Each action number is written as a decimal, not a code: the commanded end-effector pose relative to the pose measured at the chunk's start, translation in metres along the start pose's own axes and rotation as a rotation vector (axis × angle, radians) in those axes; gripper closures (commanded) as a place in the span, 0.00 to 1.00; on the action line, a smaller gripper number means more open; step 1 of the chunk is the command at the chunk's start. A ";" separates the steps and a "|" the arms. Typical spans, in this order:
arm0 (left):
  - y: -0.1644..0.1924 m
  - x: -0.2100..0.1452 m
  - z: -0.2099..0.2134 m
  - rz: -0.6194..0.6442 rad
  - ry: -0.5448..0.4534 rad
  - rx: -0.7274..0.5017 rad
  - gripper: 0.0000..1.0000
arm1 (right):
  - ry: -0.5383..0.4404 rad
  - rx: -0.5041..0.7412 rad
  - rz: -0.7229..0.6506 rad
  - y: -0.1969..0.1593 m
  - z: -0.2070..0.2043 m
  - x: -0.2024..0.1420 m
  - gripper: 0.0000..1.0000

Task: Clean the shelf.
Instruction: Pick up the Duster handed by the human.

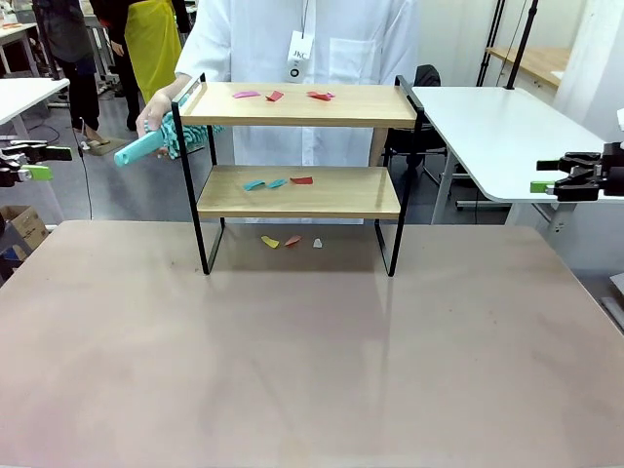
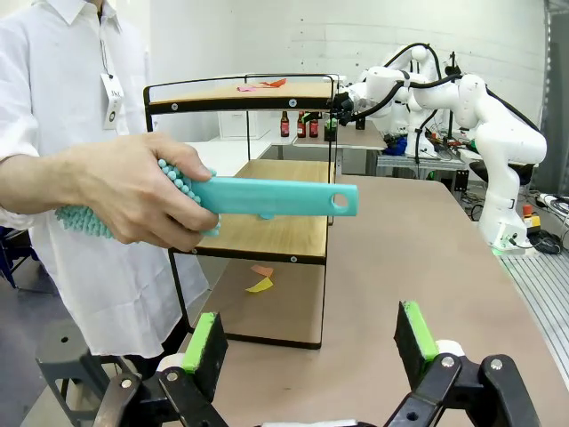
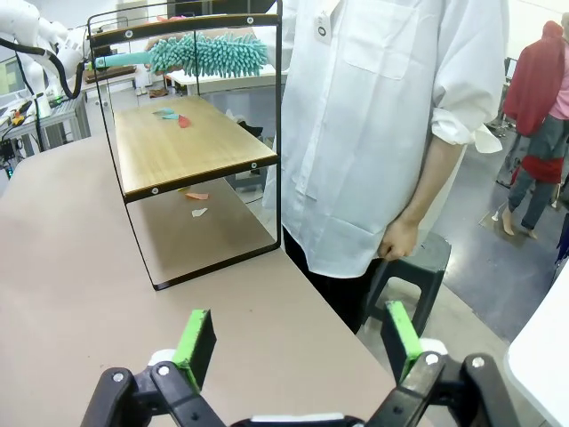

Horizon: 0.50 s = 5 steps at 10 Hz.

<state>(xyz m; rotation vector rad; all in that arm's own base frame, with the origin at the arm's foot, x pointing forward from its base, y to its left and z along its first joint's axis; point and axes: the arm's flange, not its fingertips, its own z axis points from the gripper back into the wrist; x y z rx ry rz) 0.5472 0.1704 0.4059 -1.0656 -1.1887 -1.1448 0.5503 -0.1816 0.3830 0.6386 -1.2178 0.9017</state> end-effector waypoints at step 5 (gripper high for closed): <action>0.000 0.002 0.000 -0.004 -0.002 -0.003 0.00 | 0.008 -0.001 0.002 0.000 0.000 0.003 0.00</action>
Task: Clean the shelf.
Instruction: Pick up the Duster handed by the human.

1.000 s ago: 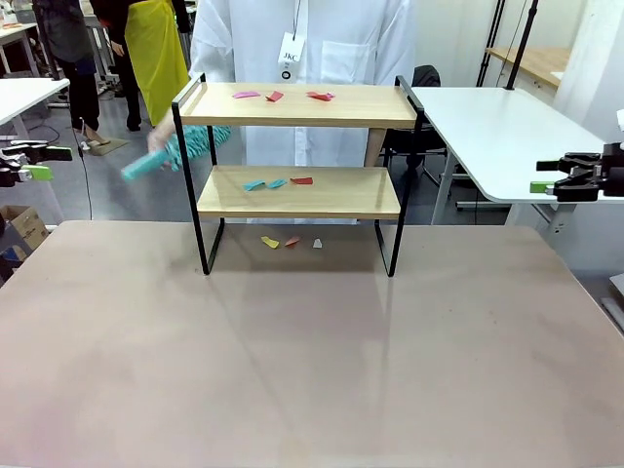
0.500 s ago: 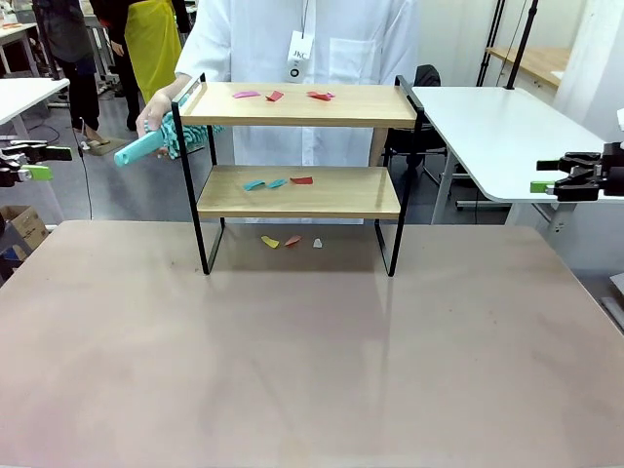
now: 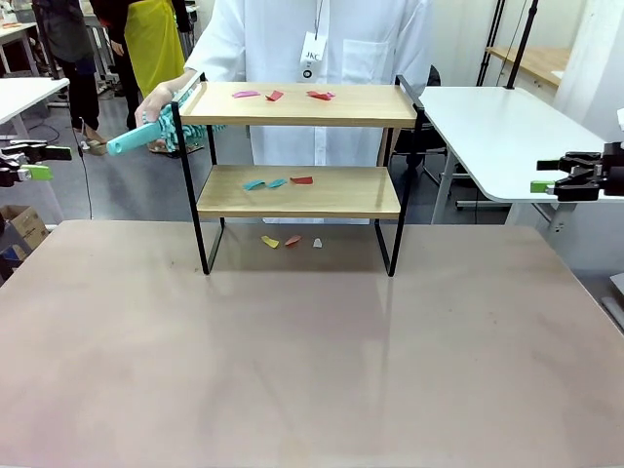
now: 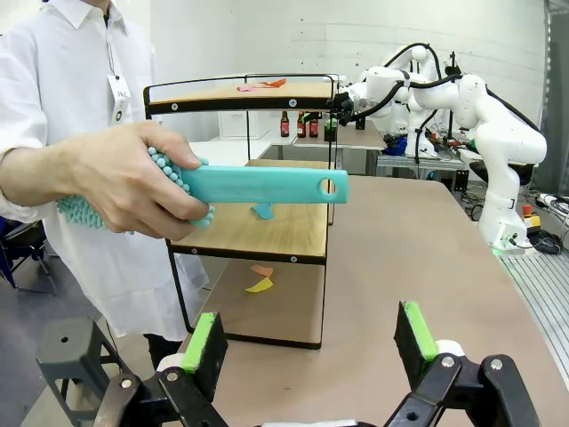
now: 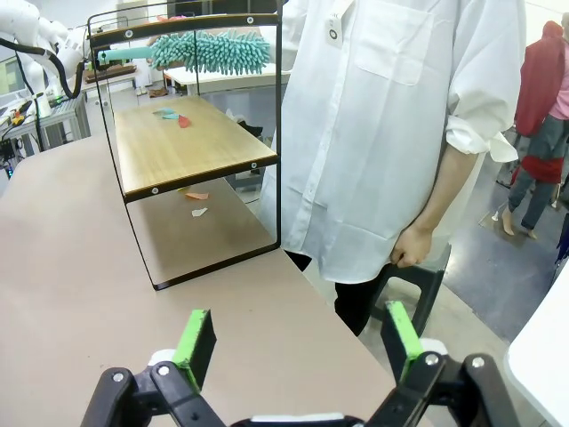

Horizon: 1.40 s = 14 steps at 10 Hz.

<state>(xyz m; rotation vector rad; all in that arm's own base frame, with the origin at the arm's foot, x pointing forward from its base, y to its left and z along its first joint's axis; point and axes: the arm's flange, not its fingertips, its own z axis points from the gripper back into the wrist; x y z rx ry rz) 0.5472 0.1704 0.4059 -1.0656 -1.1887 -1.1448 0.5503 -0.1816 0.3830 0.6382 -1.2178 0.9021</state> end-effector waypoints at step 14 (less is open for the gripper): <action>-0.097 0.236 -0.051 0.323 0.599 0.527 0.00 | 0.008 -0.001 0.001 0.000 0.000 0.003 0.00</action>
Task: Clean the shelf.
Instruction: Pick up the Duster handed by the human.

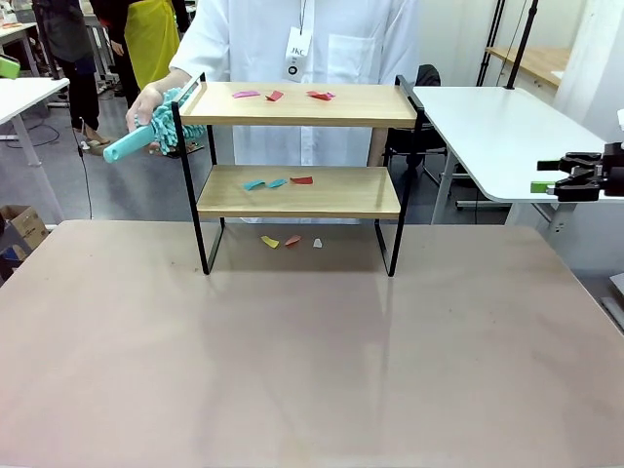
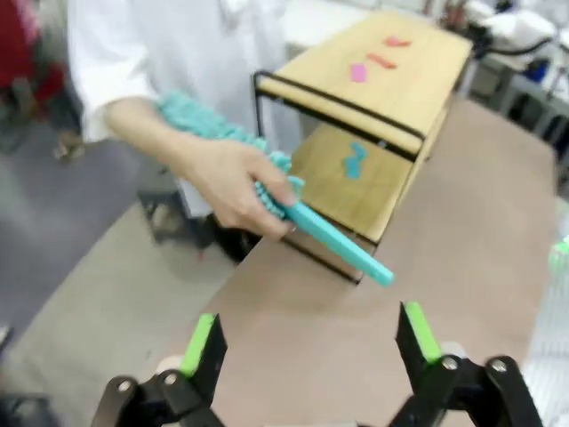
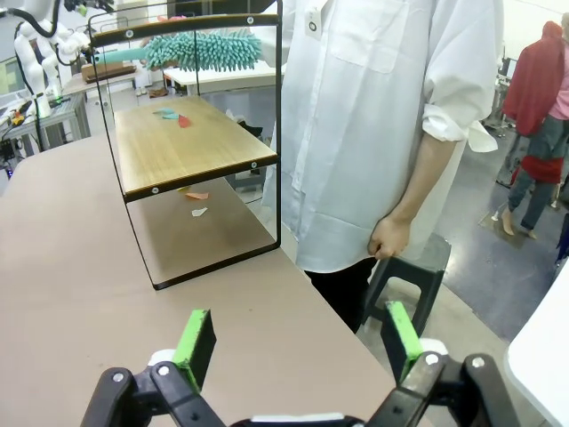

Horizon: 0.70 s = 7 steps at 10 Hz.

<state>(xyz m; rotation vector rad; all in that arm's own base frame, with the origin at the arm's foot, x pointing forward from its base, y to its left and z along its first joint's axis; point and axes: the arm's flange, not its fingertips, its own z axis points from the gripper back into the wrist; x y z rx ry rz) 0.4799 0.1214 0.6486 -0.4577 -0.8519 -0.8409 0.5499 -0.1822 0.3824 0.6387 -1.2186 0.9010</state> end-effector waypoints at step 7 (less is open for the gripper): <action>-0.123 0.047 -0.094 0.275 0.245 0.237 0.00 | 0.009 0.000 0.002 0.000 -0.001 0.003 0.00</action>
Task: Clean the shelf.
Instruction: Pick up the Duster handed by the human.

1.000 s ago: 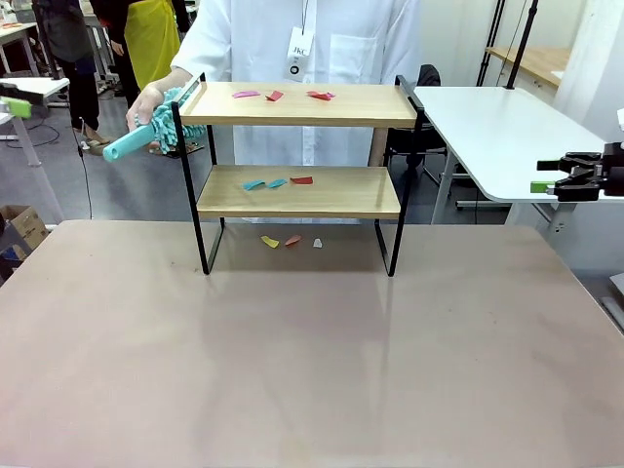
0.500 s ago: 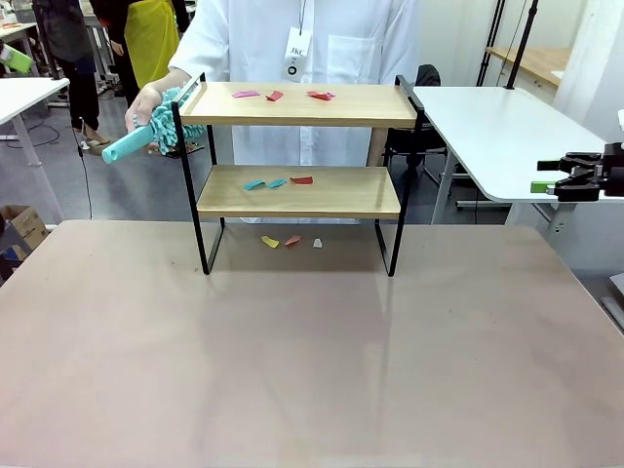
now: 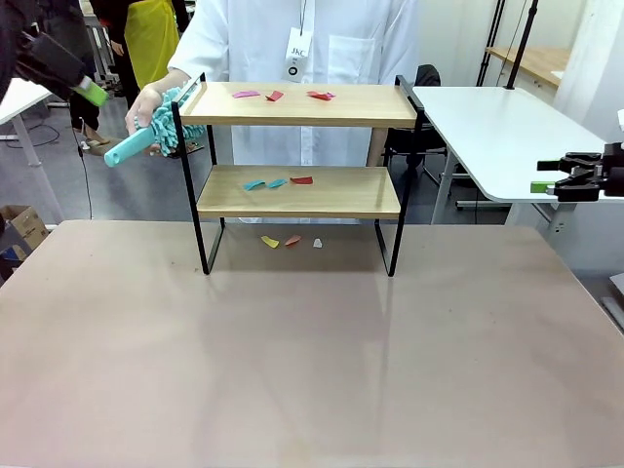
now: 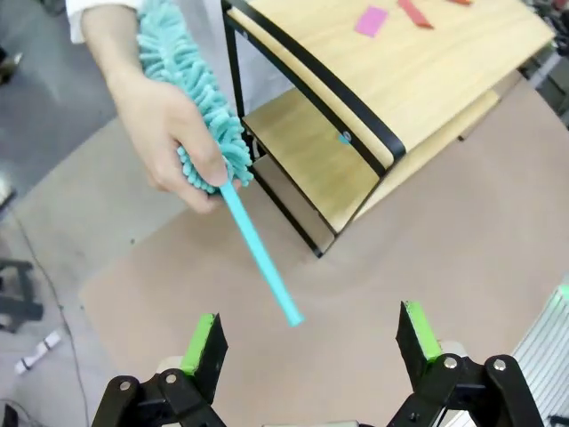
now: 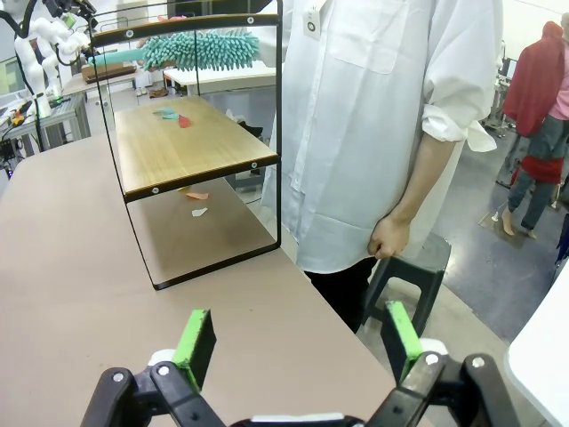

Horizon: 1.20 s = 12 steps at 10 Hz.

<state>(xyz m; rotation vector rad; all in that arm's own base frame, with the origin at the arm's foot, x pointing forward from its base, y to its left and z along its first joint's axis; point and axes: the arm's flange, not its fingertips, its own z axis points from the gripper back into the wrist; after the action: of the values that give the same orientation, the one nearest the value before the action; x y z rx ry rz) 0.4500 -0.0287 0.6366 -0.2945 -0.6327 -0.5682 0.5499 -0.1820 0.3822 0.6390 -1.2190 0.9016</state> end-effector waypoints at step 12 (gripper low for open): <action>-0.030 0.031 -0.072 0.101 0.085 0.312 0.00 | 0.009 -0.001 0.001 0.000 0.000 0.004 0.00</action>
<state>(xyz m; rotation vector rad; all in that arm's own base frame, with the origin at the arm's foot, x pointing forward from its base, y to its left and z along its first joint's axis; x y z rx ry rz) 0.4803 -0.0876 0.6008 -0.0672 -0.6261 -0.4510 0.5499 -0.1818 0.3822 0.6374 -1.2186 0.9037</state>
